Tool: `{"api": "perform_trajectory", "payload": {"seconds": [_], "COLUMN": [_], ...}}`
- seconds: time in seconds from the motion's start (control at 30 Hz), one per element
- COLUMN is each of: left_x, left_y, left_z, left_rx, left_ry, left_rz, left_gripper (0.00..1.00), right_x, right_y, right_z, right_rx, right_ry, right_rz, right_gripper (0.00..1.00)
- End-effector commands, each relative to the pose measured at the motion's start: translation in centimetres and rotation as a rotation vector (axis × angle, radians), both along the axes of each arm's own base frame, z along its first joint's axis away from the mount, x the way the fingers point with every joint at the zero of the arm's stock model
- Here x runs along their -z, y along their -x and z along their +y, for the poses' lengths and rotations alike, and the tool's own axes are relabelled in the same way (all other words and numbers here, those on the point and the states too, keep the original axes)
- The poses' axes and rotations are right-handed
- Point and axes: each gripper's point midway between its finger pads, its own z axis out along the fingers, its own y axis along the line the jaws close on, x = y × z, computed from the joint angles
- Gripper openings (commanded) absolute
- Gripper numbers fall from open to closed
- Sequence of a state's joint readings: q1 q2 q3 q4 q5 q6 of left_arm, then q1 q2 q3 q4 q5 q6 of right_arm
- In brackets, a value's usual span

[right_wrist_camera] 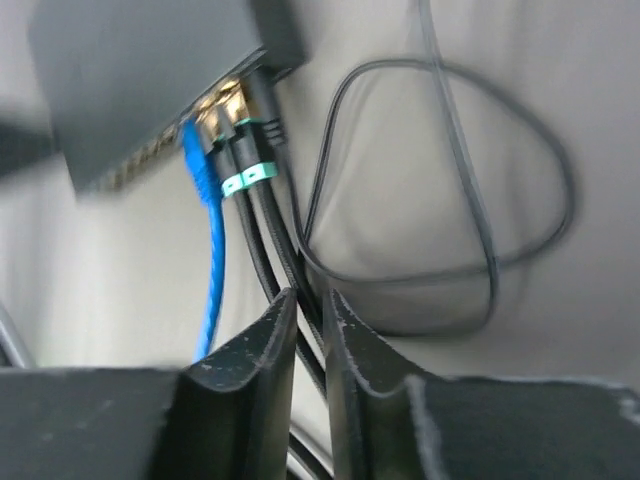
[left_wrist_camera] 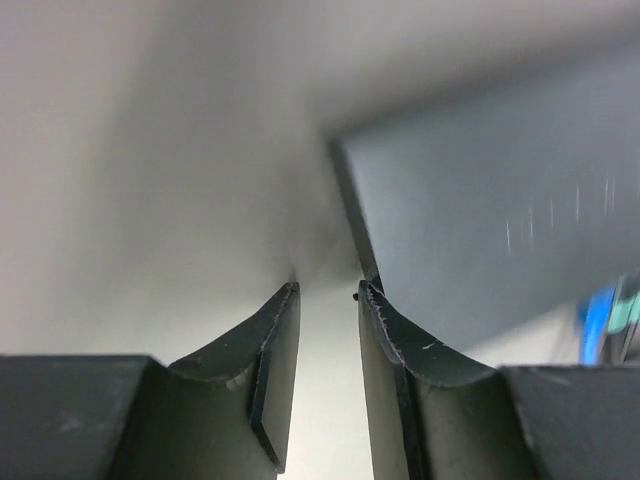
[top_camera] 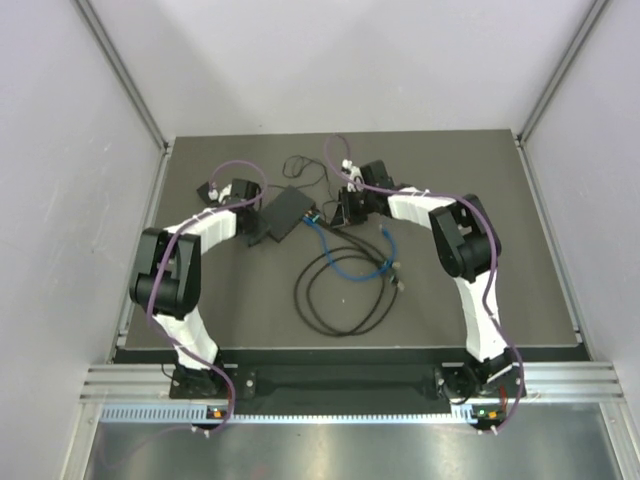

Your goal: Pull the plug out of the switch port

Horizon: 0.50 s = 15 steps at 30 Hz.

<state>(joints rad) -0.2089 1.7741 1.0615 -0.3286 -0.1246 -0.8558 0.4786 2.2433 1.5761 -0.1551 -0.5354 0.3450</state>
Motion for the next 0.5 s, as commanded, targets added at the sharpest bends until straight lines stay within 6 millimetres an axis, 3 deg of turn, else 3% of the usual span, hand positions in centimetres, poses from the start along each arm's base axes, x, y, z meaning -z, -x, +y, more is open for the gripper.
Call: {"api": "perform_trajectory", "payload": {"seconds": [0.0,0.03,0.1,0.13,0.2,0.23,0.33,0.47], "left_x": [1.4,1.2,0.6,0.3,0.0,0.0,-0.4,-2.6], "left_y": [-0.9,-1.3,-2.7,-3.1,-4.1,-4.2,-4.9,-5.4], "left_z": [2.0,1.9,1.5,0.9,0.3,0.2,0.1,1.5], "left_rx": [0.045,0.061,0.103,0.133,0.181,0.187,0.226,0.201], "left_ry": [-0.075,-0.08,-0.085,-0.065,-0.054,-0.056,-0.07,-0.124], "left_rz": [0.051,0.045,0.032,0.028,0.013,0.016,0.001,-0.031], "left_gripper": [0.36,0.36,0.36,0.36,0.36,0.36,0.36,0.38], "right_x": [-1.0,0.0,-1.6,-0.6,-3.0,-2.4,-4.8,-6.8], "right_y": [5.8,8.0,10.4,12.3,14.0,15.2,15.0,11.8], "right_z": [1.5,1.3,2.6,2.2,3.4,2.9,2.3,-1.1], "right_rx": [-0.07,-0.087,-0.119,-0.122,-0.137,-0.136,-0.094,-0.01], "right_ry": [-0.011,-0.005,-0.025,-0.009,-0.065,-0.058,-0.061,0.055], "right_rz": [0.052,0.08,0.044,0.07,0.033,0.054,-0.011,-0.113], "right_gripper": [0.16,0.15,0.16,0.16,0.16,0.16,0.23,0.31]}}
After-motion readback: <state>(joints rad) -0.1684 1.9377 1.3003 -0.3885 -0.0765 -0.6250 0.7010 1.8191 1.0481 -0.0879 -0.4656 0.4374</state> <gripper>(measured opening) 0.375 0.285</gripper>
